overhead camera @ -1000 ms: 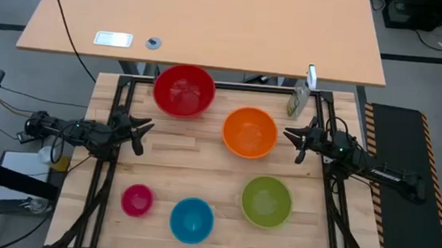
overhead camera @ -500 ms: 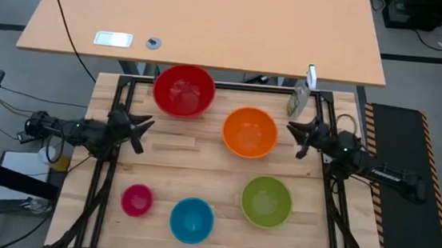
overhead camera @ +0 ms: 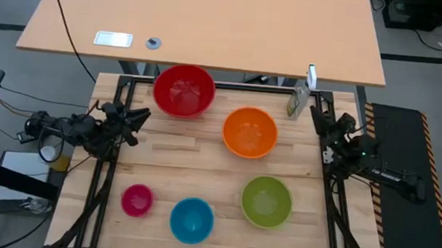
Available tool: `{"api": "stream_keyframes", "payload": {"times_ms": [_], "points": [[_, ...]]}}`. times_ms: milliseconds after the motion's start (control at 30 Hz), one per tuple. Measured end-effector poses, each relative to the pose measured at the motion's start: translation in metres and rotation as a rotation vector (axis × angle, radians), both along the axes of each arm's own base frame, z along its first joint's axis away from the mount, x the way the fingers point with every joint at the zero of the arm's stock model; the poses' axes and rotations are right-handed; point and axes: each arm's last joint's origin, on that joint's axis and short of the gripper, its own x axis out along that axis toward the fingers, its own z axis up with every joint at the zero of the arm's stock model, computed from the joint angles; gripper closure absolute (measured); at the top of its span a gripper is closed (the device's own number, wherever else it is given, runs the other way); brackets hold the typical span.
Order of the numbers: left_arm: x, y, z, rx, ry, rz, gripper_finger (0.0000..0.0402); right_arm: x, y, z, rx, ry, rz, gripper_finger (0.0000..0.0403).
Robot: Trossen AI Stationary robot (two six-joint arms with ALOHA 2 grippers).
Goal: Nest bowls inside each other
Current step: Stack the orange bowl on top of the red bowl
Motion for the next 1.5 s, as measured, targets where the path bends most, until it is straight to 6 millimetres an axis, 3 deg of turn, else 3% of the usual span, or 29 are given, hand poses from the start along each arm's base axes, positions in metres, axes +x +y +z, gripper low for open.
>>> {"api": "stream_keyframes", "payload": {"times_ms": [300,400,533,667,833,967,1167,1367,1500], "points": [[0.000,0.000,0.000,-0.147,-0.099,-0.028,0.0299,0.001,-0.004,-0.002,0.224,-0.134,0.012,0.0321],[0.000,0.000,0.001,-0.157,-0.109,-0.031,0.0299,0.007,-0.005,-0.005,0.250,-0.057,0.052,0.0321],[0.000,0.002,0.007,-0.165,-0.166,0.030,0.0299,0.020,-0.007,0.004,0.356,0.191,0.081,0.0326],[0.009,0.002,0.013,-0.169,-0.135,0.031,0.0299,0.034,-0.011,0.031,0.428,0.541,0.033,0.0328],[0.030,0.001,0.028,-0.149,-0.024,0.077,0.0299,0.057,-0.019,0.053,0.537,1.003,-0.006,0.0328],[0.046,0.002,0.042,-0.148,0.118,0.123,0.0297,0.086,-0.028,0.054,0.566,1.260,0.048,0.0321],[0.053,0.007,0.070,-0.180,0.339,0.126,0.0268,0.121,-0.039,0.042,0.594,1.431,0.106,0.0247],[0.048,0.011,0.093,-0.200,0.476,0.105,0.0216,0.128,-0.052,0.019,0.816,1.526,0.058,0.0135],[0.045,0.012,0.096,-0.203,0.497,0.115,0.0202,0.134,-0.057,0.006,0.841,1.578,0.054,0.0115]]}}
